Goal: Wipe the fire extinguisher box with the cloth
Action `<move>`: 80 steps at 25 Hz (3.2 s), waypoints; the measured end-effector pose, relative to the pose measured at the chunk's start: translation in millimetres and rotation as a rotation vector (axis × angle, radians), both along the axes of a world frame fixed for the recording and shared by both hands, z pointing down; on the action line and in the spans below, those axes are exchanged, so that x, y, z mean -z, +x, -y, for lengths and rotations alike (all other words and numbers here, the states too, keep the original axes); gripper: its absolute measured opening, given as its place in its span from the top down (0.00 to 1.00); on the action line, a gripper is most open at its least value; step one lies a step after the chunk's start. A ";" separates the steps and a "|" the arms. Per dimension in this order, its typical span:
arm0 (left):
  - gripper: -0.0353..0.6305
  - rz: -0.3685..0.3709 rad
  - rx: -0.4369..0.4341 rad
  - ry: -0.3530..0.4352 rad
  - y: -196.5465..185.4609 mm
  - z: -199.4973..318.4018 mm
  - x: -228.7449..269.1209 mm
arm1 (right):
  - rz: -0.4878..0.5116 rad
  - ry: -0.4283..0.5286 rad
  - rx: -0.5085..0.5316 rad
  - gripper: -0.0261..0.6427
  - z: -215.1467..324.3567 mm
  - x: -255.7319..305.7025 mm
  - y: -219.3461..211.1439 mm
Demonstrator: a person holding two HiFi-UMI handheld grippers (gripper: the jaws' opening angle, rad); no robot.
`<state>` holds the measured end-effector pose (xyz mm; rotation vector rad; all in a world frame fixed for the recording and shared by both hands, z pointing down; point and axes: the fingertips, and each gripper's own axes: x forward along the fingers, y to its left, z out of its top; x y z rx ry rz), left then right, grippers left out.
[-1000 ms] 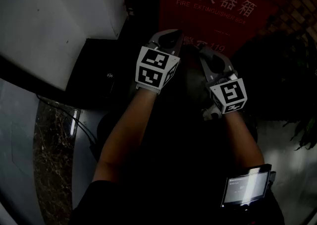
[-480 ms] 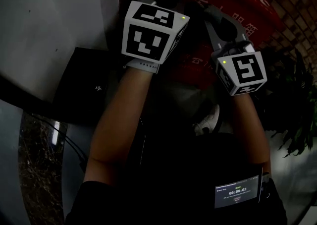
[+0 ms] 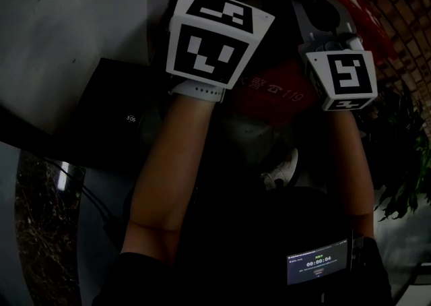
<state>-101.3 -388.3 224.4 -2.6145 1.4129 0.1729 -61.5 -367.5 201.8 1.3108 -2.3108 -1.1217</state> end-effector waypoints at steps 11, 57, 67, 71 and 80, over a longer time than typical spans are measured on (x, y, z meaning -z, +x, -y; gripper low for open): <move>0.94 -0.035 -0.005 -0.054 -6.5 2.3 -27.4 | -0.047 0.048 -0.081 0.92 11.8 -11.7 -3.6; 0.94 0.111 -0.063 -0.504 24.2 1.9 -311.8 | -0.001 -0.300 -0.111 0.92 24.1 -276.0 9.6; 0.94 0.200 0.021 -0.531 27.7 4.7 -362.6 | 0.049 -0.414 -0.080 0.92 23.4 -344.3 4.3; 0.94 0.110 0.056 -0.600 33.0 0.2 -373.9 | 0.041 -0.455 -0.057 0.92 23.9 -363.6 4.1; 0.94 0.179 0.066 -0.667 31.8 -2.8 -404.9 | 0.043 -0.569 -0.046 0.92 23.0 -415.8 5.4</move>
